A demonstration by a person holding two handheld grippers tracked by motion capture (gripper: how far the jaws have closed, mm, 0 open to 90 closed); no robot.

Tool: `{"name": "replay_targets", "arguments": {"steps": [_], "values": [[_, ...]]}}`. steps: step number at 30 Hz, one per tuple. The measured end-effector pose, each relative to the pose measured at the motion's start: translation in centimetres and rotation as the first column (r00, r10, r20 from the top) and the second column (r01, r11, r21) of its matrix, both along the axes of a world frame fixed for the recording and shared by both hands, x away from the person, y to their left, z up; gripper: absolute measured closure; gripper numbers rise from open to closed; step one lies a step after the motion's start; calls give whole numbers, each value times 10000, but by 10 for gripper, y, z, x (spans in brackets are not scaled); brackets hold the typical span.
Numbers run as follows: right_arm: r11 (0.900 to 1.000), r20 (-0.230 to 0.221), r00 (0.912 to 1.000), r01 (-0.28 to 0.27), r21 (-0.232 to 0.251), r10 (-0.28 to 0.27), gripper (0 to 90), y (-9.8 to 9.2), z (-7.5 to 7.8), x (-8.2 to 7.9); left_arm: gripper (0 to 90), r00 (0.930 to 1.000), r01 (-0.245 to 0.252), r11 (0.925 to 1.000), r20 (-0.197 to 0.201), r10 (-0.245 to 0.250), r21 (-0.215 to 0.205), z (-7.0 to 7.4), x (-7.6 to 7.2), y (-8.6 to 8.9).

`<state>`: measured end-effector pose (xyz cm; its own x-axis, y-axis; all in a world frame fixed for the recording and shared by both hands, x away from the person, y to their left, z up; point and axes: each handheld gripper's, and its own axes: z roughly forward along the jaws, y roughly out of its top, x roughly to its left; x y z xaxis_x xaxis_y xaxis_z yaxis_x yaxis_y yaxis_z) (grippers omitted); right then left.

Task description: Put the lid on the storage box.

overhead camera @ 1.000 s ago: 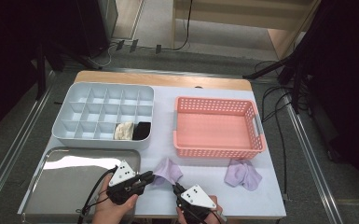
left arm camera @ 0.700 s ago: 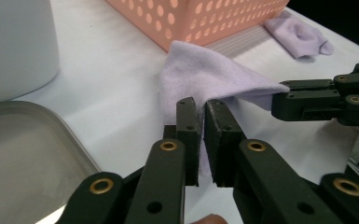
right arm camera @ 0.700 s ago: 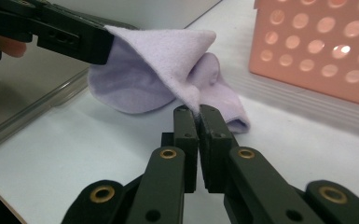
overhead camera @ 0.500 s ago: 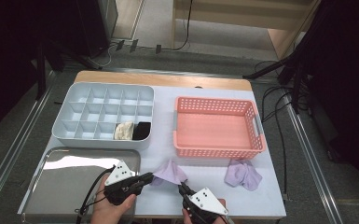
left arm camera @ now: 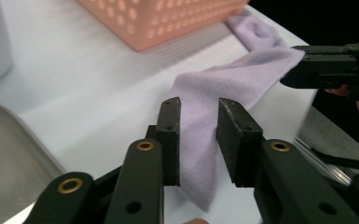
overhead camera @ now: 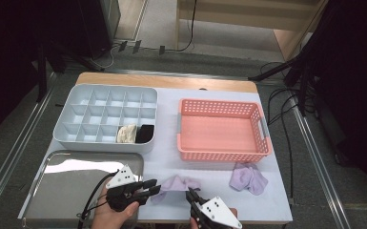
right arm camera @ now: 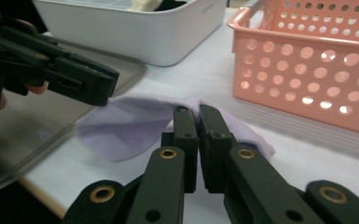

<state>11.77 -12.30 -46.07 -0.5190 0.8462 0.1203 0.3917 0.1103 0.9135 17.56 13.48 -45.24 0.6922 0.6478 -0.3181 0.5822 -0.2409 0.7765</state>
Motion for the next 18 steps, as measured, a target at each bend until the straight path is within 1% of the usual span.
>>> {"name": "replay_targets", "arguments": {"steps": [1, 3, 4, 5, 6, 7, 8, 9, 10, 11, 13, 15, 17, 18], "values": [[9999, -73, 9999, 91, -54, -91, 870, 0, 1, 7, 648, 10000, -13, 10000, 33, 13, 36, 0, 2, 0], [9997, -321, 9992, 237, 88, -234, 870, 2, 4, 21, 613, 9998, 70, 9999, 184, -67, -158, 0, 1, 0], [9995, -344, 9990, 283, 143, -278, 870, 3, 5, 27, 587, 9996, 84, 9998, 276, -80, -160, 0, 0, 0], [9994, -391, 9986, 350, 75, -346, 870, 5, 5, 33, 549, 9995, 13, 9999, 323, -8, -162, -1, -1, 0], [9991, -479, 9980, 416, 59, -412, 870, 7, 6, 38, 524, 9998, -7, 9997, 218, 13, -243, -2, -2, 1], [9989, -468, 9978, 467, 17, -466, 870, 8, 6, 43, 503, 10000, -58, 9995, 26, 59, -326, -4, -2, 2], [9985, -519, 9971, 551, -40, -553, 870, 11, 5, 46, 474, 9997, -198, 9992, -111, 194, -342, -5, -1, 2], [9980, -560, 9964, 629, -104, -634, 870, 13, 3, 48, 462, 9995, -287, 9988, -162, 281, -384, -7, -1, 3], [9981, -628, 9961, 620, -58, -622, 870, 15, 1, 50, 457, 9992, -374, 9986, -187, 367, -383, -8, -1, 4], [9981, -573, 9965, 608, -52, -610, 870, 17, 0, 52, 441, 9989, -416, 9986, -224, 409, -334, -9, -1, 4], [9978, -596, 9960, 666, -60, -669, 870, 20, -2, 52, 411, 9989, -438, 9990, -175, 436, -121, -10, -4, 2], [9977, -492, 9966, 649, -172, -656, 870, 22, -3, 52, 397, 9995, -299, 9995, -94, 300, 110, -11, -6, 0], [9973, -399, 9966, 710, -178, -716, 870, 20, -2, 51, 420, 9994, -342, 9985, 107, 338, 420, -12, -9, -2], [9972, -393, 9965, 735, -125, -739, 870, 19, -1, 50, 450, 9989, -459, 9970, 162, 450, 628, -12, -9, -3]]}}
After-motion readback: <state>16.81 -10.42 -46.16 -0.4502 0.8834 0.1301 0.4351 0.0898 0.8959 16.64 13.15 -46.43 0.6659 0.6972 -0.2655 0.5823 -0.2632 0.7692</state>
